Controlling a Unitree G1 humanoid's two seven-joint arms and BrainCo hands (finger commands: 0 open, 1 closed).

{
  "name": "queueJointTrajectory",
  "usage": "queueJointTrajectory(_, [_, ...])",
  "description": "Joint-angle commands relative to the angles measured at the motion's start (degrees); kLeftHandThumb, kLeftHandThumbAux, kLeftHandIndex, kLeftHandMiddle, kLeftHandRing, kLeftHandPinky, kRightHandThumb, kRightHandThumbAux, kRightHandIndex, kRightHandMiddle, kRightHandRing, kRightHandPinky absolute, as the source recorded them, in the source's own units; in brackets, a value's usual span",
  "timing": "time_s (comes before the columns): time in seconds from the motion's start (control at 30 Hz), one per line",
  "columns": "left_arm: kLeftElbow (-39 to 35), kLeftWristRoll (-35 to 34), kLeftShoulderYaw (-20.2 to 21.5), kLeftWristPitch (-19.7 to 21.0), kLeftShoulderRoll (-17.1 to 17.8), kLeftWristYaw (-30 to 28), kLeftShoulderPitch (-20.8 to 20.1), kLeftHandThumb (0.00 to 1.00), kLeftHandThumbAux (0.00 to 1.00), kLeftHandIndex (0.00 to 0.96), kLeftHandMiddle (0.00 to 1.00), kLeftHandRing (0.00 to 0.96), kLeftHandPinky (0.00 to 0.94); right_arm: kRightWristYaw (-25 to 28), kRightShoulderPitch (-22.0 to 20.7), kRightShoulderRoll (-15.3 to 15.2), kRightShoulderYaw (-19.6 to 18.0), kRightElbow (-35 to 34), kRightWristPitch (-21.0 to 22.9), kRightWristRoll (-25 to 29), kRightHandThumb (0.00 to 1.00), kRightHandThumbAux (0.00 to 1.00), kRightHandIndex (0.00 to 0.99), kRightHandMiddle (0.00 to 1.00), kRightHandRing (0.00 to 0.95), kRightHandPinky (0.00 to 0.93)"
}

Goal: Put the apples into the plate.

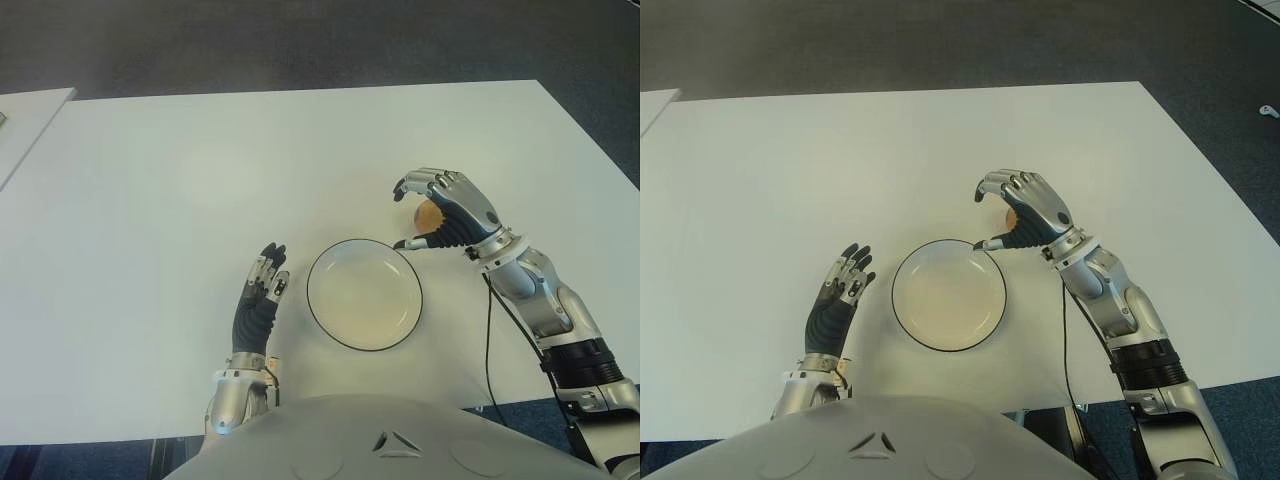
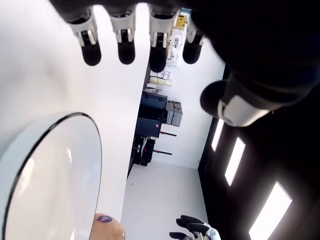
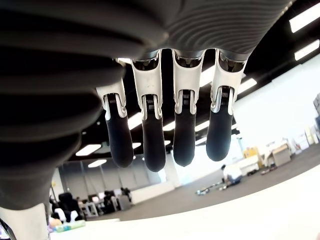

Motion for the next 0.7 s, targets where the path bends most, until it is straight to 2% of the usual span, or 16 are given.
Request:
queueJointTrajectory(0.03, [0.2,0.4,-1.9,0.7,-1.9,0.2,0.4,0.245,0.504,0.095,0.109,0.079,0.093,0.0,-0.5,0.5,-0.3,1.4,-0.2,-0.5,0.71,0.714,0.44,0.856,0.848,0.84])
queueJointTrajectory(0.3, [0.2,0.0,-1.8,0.6,-1.9,0.1,0.5,0.236,0.51,0.095,0.112,0.085,0.107,1.0,-0.9,0.3,-0.7,2.9,0.3,0.2,0.711,0.714,0.44,0.858,0.848,0.835])
queueJointTrajectory(0.43, [0.3,-0.4,-1.6,0.4,-2.1,0.1,0.5,0.252,0.507,0.109,0.12,0.092,0.113,2.6,-1.5,-0.1,-0.8,3.8,2.0,0.2,0.709,0.714,0.44,0.832,0.819,0.774])
queueJointTrajectory(0.5, [0.4,-0.2,-1.6,0.4,-2.1,0.1,0.4,0.257,0.504,0.113,0.121,0.092,0.113,4.5,-1.8,-0.7,-0.8,3.8,3.8,-0.3,0.7,0.715,0.436,0.746,0.721,0.657])
queueJointTrajectory(0.53, [0.4,-0.1,-1.6,0.3,-2.0,0.2,0.4,0.253,0.504,0.109,0.117,0.09,0.108,5.3,-1.9,-1.0,-0.8,3.8,4.6,-0.5,0.691,0.717,0.429,0.64,0.615,0.557])
queueJointTrajectory(0.57, [0.3,0.1,-1.7,0.4,-1.9,0.2,0.4,0.251,0.504,0.107,0.116,0.089,0.106,6.8,-1.9,-1.4,-0.7,3.4,5.8,-0.8,0.688,0.718,0.427,0.601,0.576,0.52])
queueJointTrajectory(0.6, [0.3,0.3,-1.7,0.5,-1.8,0.2,0.4,0.244,0.504,0.101,0.112,0.085,0.099,7.9,-1.9,-1.7,-0.6,3.0,6.7,-0.9,0.534,0.655,0.377,0.485,0.457,0.408])
queueJointTrajectory(0.63, [0.2,0.4,-1.7,0.6,-1.8,0.2,0.4,0.242,0.505,0.098,0.11,0.083,0.097,9.3,-1.9,-2.2,-0.5,2.5,7.8,-1.2,0.477,0.634,0.358,0.443,0.414,0.368])
queueJointTrajectory(0.7, [0.1,0.5,-1.7,0.8,-1.7,0.2,0.4,0.232,0.506,0.09,0.106,0.079,0.094,11.3,-1.9,-2.8,-0.3,1.9,9.2,-1.5,0.326,0.56,0.254,0.281,0.253,0.217])
